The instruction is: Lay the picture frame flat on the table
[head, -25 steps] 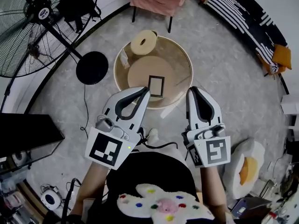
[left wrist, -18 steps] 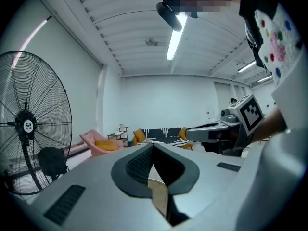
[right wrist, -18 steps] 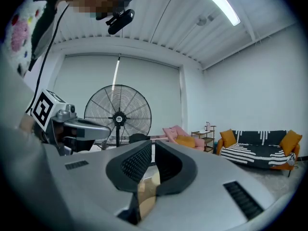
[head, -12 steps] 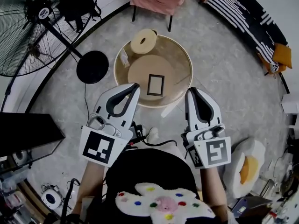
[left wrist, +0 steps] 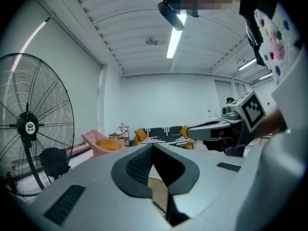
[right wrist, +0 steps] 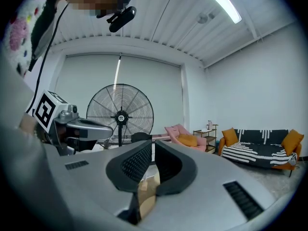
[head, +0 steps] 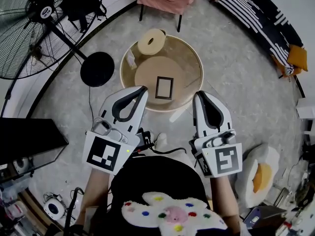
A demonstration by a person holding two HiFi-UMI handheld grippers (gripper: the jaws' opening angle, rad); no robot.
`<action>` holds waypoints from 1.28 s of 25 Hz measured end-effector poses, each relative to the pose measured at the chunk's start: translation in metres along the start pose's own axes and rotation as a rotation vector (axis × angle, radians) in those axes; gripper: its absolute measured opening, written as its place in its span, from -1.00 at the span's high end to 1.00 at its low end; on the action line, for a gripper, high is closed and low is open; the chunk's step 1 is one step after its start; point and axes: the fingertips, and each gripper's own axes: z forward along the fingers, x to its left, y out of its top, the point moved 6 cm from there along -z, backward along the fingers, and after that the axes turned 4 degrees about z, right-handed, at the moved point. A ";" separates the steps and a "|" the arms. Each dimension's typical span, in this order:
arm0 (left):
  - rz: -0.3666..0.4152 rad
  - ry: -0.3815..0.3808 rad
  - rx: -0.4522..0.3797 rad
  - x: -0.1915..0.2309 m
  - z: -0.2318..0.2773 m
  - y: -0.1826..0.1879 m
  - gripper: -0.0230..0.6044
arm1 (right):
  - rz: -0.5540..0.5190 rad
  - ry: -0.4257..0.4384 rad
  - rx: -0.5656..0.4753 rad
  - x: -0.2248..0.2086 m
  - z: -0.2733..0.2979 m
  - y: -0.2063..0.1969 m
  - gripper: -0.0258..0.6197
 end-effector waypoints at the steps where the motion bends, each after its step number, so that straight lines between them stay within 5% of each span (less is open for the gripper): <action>1: 0.002 -0.002 0.000 -0.001 0.000 0.001 0.87 | 0.003 0.000 0.009 0.001 -0.001 0.000 0.78; 32: -0.011 -0.025 -0.001 -0.007 -0.003 -0.004 0.87 | -0.012 0.009 0.011 0.012 -0.004 -0.003 0.79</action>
